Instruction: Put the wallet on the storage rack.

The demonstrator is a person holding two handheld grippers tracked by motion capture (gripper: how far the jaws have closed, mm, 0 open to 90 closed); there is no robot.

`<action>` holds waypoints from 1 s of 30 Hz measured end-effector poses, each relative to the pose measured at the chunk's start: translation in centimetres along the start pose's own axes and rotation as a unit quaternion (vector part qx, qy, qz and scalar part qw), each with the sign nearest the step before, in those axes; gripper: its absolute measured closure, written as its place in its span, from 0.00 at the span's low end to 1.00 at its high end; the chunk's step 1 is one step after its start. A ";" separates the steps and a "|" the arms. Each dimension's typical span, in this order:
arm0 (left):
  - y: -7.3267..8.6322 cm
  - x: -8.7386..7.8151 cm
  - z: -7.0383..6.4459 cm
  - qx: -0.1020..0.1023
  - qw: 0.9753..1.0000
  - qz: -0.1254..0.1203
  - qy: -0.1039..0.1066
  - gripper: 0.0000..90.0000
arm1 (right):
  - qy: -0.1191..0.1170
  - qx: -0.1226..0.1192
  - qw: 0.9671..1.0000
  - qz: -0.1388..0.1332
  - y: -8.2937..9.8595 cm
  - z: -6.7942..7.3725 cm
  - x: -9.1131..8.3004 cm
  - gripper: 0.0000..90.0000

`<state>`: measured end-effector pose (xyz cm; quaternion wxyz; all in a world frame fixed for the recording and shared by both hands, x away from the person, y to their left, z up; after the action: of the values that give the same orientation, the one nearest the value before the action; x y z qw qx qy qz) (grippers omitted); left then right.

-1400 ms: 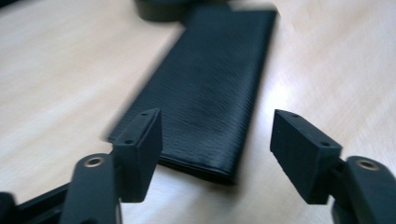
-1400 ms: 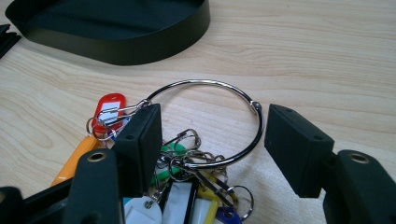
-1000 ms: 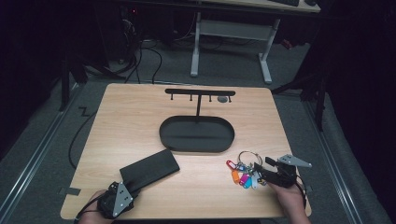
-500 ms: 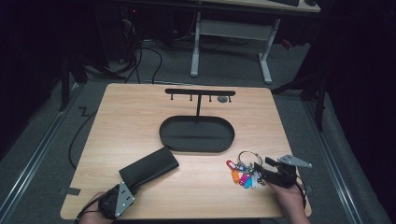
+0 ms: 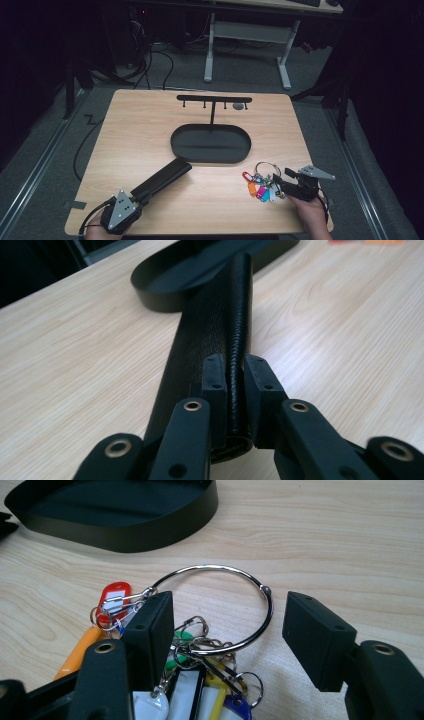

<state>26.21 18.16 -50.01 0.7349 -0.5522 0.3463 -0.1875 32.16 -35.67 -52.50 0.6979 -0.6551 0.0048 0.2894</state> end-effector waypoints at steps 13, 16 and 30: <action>-1.8 0.9 -0.2 -0.047 0.999 -0.021 0.018 0.90 | -0.004 0.012 1.000 -0.007 0.0 -0.3 -0.2 0.42; -1.6 0.7 -0.4 -0.042 0.999 -0.017 0.020 0.91 | -0.002 0.014 1.000 -0.003 0.1 -0.2 -0.2 0.42; -2.4 0.2 -2.3 -0.045 0.996 -0.039 0.070 0.91 | 0.000 0.008 1.000 0.005 0.2 0.3 0.0 0.42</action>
<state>24.89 15.68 -48.12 0.6752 -0.5832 0.3838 -0.2383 31.98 -35.43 -52.66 0.7015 -0.6499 0.0102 0.2922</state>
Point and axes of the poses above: each handheld gripper's, and its own axes: x roughly forward along the jaws, y roughly out of its underside, z roughly to its left, the point moved 1 cm from there along x, roughly forward along the jaws, and after that the axes turned 11 degrees about -z, right-handed, at the moved point
